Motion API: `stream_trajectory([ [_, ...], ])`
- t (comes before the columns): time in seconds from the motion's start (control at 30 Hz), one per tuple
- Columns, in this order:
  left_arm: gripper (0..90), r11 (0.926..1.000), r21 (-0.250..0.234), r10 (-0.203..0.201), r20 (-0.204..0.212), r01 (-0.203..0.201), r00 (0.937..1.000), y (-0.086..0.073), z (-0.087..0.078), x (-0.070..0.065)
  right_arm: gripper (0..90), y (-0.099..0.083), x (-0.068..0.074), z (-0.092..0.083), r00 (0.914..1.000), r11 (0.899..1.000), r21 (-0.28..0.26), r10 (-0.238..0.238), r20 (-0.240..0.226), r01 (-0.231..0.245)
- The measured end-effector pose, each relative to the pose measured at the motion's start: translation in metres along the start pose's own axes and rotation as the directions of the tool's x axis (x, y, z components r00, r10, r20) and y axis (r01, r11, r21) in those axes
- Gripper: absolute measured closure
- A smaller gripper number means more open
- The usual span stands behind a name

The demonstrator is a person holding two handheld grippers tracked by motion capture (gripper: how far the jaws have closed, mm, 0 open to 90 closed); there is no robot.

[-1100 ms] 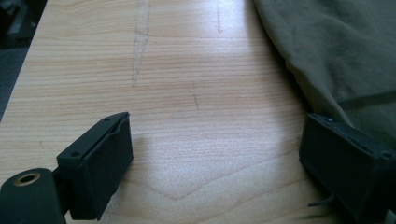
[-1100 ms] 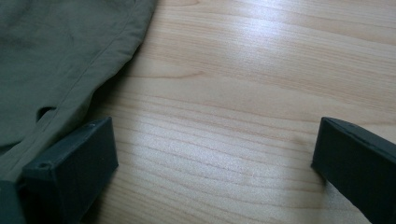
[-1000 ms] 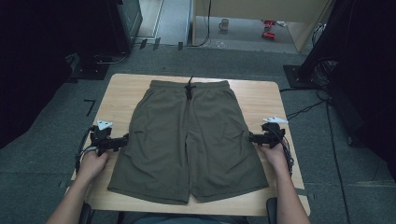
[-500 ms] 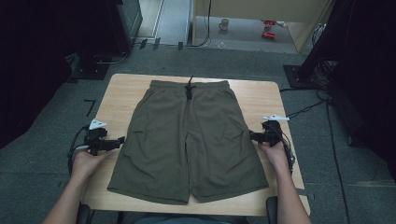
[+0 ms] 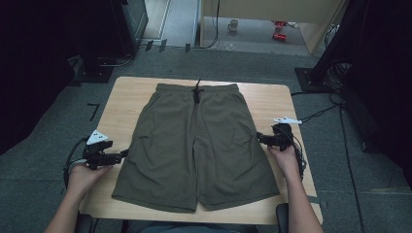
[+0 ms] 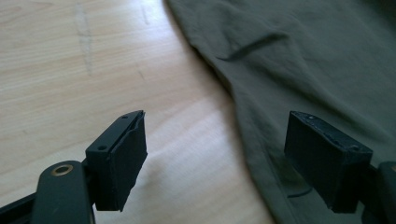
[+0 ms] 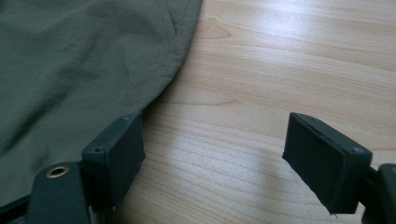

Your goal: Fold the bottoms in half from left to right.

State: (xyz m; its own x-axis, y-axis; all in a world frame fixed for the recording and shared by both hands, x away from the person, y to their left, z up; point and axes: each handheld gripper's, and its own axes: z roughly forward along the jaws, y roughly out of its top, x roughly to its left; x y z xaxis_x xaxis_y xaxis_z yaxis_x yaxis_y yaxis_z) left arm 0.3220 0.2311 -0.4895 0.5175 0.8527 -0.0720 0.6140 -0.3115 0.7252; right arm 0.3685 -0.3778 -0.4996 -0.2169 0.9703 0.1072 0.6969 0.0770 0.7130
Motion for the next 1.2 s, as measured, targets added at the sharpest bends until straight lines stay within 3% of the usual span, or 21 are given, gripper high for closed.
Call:
stream_trajectory([
  [0.4,24.1,0.9983,0.02,0.054,0.032,-0.055,0.998,-0.015,-0.005,-0.02,20.6,0.004,0.006,-0.002,0.9999,1.0,-0.017,-0.011,-0.008,0.01],
  [0.73,26.9,0.9962,0.044,0.073,0.058,-0.075,0.9957,-0.026,-0.01,-0.027,22.3,0.009,0.016,-0.002,0.999,0.998,-0.049,-0.035,-0.029,0.033],
  [0.9,30.7,0.993,0.046,0.103,0.109,-0.109,0.9887,-0.033,-0.012,-0.031,22.4,0.011,0.023,0.0,0.9975,0.997,-0.052,-0.055,-0.044,0.052],
  [1.07,31.7,0.9877,0.057,0.139,0.104,-0.146,0.9847,-0.039,-0.011,-0.033,22.5,0.014,0.033,0.002,0.9958,0.995,-0.066,-0.08,-0.044,0.077],
  [1.2,32.2,0.9854,0.039,0.162,0.09,-0.166,0.9827,-0.043,-0.012,-0.035,23.7,0.017,0.042,0.004,0.9929,0.993,-0.077,-0.097,-0.07,0.091],
])
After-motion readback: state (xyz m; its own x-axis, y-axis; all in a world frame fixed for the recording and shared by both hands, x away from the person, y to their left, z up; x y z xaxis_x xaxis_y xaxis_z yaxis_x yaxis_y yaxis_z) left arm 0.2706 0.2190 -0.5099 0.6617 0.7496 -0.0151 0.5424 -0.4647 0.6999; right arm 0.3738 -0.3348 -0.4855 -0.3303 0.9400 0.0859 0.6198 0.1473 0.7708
